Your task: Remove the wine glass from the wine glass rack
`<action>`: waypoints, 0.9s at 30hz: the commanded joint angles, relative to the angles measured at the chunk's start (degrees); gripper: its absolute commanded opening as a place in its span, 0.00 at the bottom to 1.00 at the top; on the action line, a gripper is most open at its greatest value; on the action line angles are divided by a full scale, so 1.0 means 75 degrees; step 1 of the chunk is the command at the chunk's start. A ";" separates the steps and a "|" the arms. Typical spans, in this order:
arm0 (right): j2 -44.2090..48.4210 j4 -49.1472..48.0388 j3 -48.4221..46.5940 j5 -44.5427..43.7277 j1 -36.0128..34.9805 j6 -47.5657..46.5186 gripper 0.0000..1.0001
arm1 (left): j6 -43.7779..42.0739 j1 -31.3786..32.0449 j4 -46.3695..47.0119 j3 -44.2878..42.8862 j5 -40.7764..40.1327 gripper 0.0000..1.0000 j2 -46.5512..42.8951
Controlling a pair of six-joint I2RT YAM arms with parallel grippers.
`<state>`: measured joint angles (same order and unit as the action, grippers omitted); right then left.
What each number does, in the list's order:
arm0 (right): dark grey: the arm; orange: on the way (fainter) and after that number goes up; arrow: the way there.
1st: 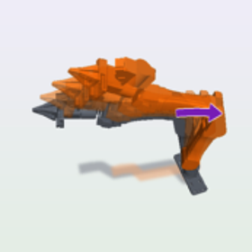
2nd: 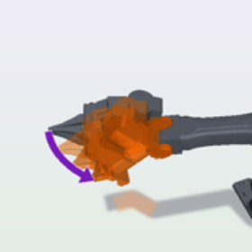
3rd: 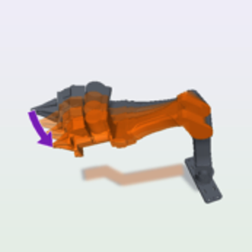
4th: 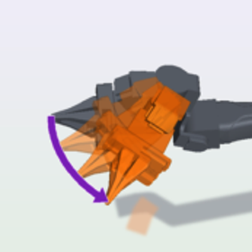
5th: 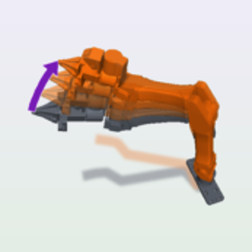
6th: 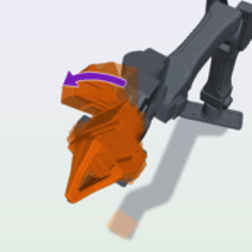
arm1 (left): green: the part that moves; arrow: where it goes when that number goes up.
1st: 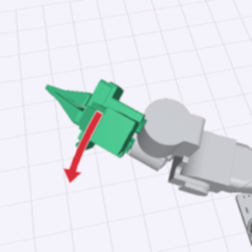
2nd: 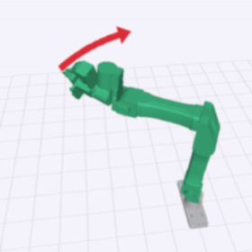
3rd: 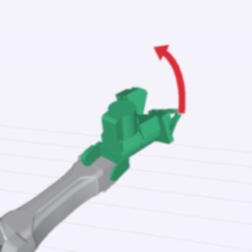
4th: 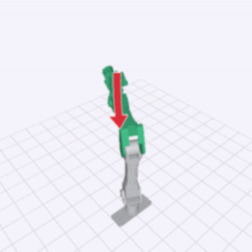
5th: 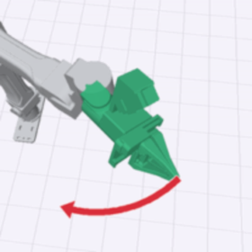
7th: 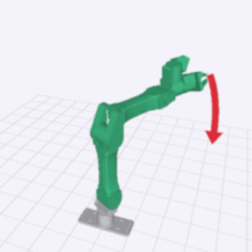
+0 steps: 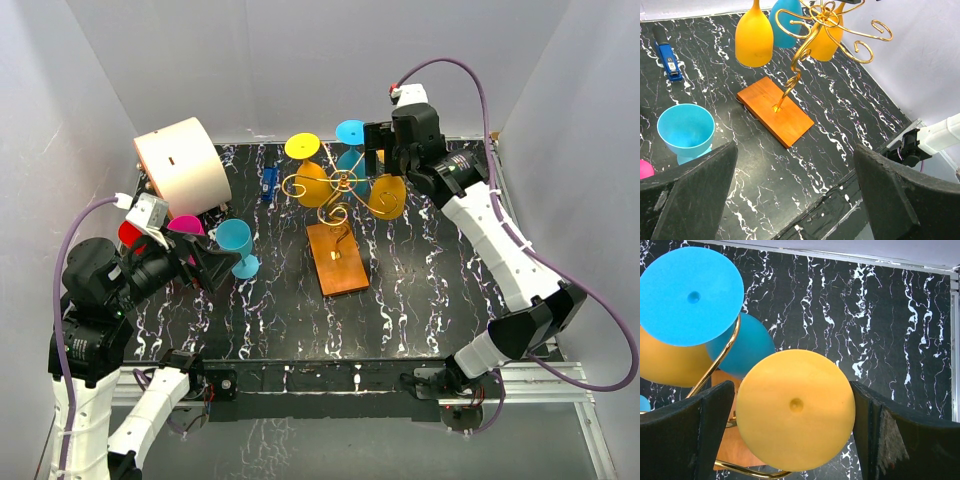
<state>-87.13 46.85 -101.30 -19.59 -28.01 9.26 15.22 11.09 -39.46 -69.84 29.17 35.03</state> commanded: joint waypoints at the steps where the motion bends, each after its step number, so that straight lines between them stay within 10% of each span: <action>1: 0.0280 -0.0395 -0.0066 -0.0100 0.0022 -0.0061 0.91 | 0.0021 0.0033 0.0021 -0.0023 0.0107 0.99 0.0050; 27: 0.1197 -0.0271 0.0199 0.0500 0.0027 -0.0322 0.68 | 0.0068 0.0032 0.0030 -0.0098 0.0101 0.99 0.0110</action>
<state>-81.25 46.57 -100.20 -18.65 -28.01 8.62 15.49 11.09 -39.48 -69.84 29.17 35.18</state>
